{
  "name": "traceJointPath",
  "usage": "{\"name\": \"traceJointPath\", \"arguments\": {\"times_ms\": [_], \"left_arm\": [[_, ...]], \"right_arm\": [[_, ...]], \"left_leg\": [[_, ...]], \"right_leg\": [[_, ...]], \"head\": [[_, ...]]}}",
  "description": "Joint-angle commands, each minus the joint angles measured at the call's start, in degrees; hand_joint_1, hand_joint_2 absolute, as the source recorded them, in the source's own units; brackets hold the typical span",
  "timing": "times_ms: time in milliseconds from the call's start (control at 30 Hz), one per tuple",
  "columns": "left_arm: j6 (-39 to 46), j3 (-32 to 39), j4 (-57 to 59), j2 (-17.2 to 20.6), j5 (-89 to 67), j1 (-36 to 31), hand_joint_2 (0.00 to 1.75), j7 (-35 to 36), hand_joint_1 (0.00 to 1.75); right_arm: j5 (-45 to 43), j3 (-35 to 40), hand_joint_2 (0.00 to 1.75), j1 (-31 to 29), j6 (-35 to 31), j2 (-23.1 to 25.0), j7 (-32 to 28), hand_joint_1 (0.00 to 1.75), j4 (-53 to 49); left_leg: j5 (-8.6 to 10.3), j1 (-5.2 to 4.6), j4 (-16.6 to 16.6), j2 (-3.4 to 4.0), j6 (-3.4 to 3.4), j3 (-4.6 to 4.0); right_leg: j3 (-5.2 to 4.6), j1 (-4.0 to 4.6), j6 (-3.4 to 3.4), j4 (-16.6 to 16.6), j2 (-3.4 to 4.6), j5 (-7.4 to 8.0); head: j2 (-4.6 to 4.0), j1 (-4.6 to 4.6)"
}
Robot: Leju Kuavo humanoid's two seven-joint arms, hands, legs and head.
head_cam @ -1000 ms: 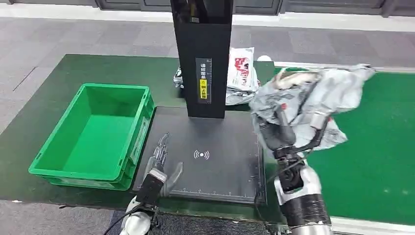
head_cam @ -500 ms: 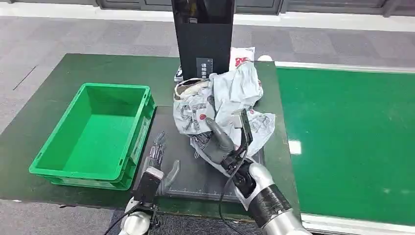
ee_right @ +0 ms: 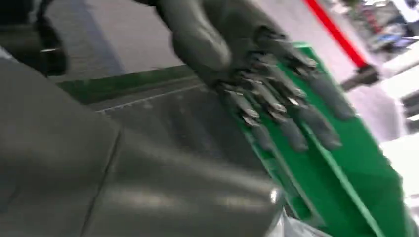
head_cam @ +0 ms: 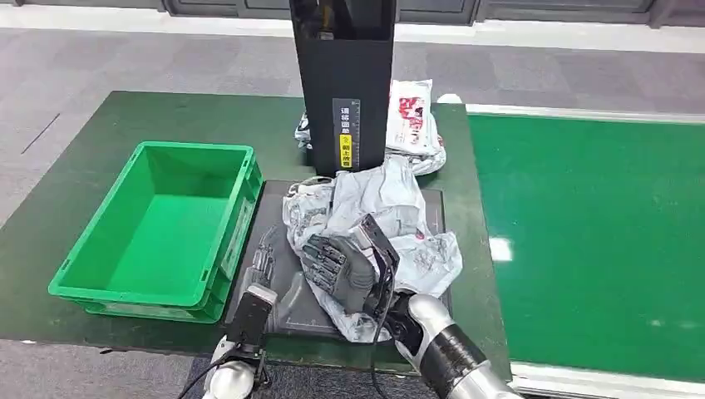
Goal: Moved the parcel from conveyor to table for the left to box.
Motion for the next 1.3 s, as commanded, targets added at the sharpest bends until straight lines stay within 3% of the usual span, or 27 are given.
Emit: {"name": "traceJointPath", "arguments": {"times_ms": [33,200,333,400,500,533,633,733,800,833,1300], "left_arm": [[0.09,2.04,2.96,0.90,0.05,-1.61,1.75,0.35,0.00],[0.07,1.98,2.90,0.84,0.05,-1.47,1.75,0.35,0.00],[0.25,2.21,3.29,1.33,0.21,-1.48,1.75,0.35,0.00],[0.48,2.74,2.43,1.47,0.28,-0.41,1.75,0.12,0.00],[0.32,3.68,0.12,1.28,-0.18,1.72,1.75,-0.44,0.00],[0.00,3.73,-0.71,1.12,-0.73,2.27,1.75,-0.59,0.00],[-0.69,3.99,-2.00,0.30,-2.28,3.20,1.75,-0.20,0.00],[-1.38,4.47,-1.24,-0.69,-3.62,2.48,1.75,0.05,0.00],[-1.50,4.58,-0.72,-0.86,-3.87,1.98,1.75,0.04,0.00],[-1.65,4.71,-0.27,-1.02,-4.12,1.54,1.75,0.05,0.00],[-3.19,4.60,0.35,-1.12,-5.08,0.89,1.75,0.61,0.00]], "right_arm": [[0.27,6.73,0.00,-3.99,0.47,-3.49,0.17,0.00,4.82],[0.57,7.04,0.00,-4.00,0.36,-3.55,0.04,0.00,4.82],[5.28,10.53,0.00,-5.94,1.91,-9.07,-5.36,0.00,1.51],[7.89,8.52,0.00,-5.29,-2.23,-13.49,-10.14,0.00,-5.02],[14.81,-2.40,0.00,3.18,-15.48,-19.36,-14.42,0.00,-24.53],[18.63,-7.69,0.00,9.16,-21.30,-20.12,-15.62,0.00,-34.80],[28.14,-17.96,0.00,21.88,-30.38,-18.37,-17.60,0.00,-54.68],[31.53,-24.14,0.00,27.42,-33.45,-13.87,-19.96,0.00,-64.95],[31.51,-25.22,0.00,27.87,-33.63,-12.91,-20.41,0.00,-66.72],[30.74,-26.67,1.75,28.52,-34.07,-11.54,-21.80,0.00,-68.39],[30.40,-28.49,1.75,30.37,-33.26,-9.70,-24.27,0.00,-68.94]], "left_leg": [[0.09,0.00,-0.11,-0.08,0.05,0.03],[0.07,0.01,-0.10,-0.06,0.04,0.03],[0.06,0.00,-0.05,-0.11,0.05,0.01],[0.15,-0.01,-0.15,-0.19,0.08,0.00],[0.13,-0.04,-0.06,-0.32,0.11,-0.10],[0.09,-0.01,0.00,-0.41,0.10,-0.12],[0.03,0.01,0.01,-0.48,0.08,-0.09],[-0.09,-0.01,0.08,-0.41,0.12,-0.13],[-0.15,-0.02,0.06,-0.59,0.15,-0.12],[-0.14,-0.07,0.11,-0.47,0.14,-0.23],[-0.09,-0.07,-0.04,-0.14,0.14,-0.13]], "right_leg": [[0.05,-0.01,0.02,-0.14,0.07,0.10],[0.05,0.01,0.01,-0.13,0.08,0.08],[0.05,-0.01,0.02,-0.09,0.02,0.06],[0.06,-0.01,0.04,-0.21,-0.01,0.15],[0.00,-0.05,0.06,-0.14,-0.14,0.09],[0.05,-0.02,0.06,-0.12,-0.28,0.03],[0.10,-0.05,0.05,-0.13,-0.37,-0.04],[0.00,-0.08,0.02,-0.04,-0.30,-0.11],[0.06,-0.09,0.01,-0.06,-0.40,-0.19],[-0.08,-0.09,0.00,-0.01,-0.35,-0.13],[-0.08,-0.07,0.02,-0.14,-0.03,-0.05]], "head": [[0.00,0.00],[0.00,0.00],[0.00,0.00],[0.00,0.00],[0.00,0.00],[0.00,-0.02],[0.00,0.00],[0.00,0.00],[0.00,-0.02],[0.00,0.02],[0.00,0.00]]}}
